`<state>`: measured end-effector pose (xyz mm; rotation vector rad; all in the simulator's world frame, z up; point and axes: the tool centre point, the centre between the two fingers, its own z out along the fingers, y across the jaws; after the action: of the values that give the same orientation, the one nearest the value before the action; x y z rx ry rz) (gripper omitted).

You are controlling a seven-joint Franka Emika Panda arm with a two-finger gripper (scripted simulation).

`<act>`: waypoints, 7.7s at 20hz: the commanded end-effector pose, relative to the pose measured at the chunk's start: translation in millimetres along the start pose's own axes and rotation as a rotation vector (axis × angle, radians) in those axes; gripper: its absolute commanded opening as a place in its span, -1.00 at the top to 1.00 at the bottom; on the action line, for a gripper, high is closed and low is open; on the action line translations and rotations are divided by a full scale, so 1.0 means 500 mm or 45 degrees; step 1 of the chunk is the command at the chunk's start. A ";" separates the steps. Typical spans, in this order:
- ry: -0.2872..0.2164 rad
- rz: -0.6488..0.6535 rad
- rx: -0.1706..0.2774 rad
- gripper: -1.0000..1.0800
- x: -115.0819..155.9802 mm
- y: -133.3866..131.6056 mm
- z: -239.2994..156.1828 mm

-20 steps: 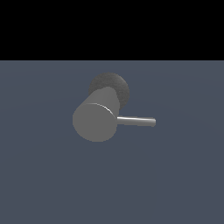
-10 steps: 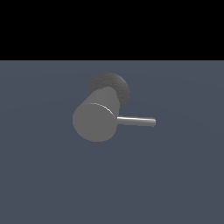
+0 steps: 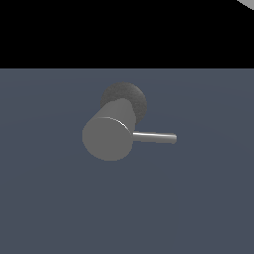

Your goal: Turn on the faucet by rotating a designated handle.

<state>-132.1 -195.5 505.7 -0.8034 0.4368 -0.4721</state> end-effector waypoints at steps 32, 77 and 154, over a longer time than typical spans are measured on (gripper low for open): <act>1.209 0.741 0.487 1.00 0.236 0.506 -0.456; 1.323 1.118 0.441 1.00 0.111 0.760 -0.390; 1.399 1.127 0.442 1.00 0.023 0.589 -0.192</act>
<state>-112.6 -101.3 195.5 0.1456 1.6392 -0.1273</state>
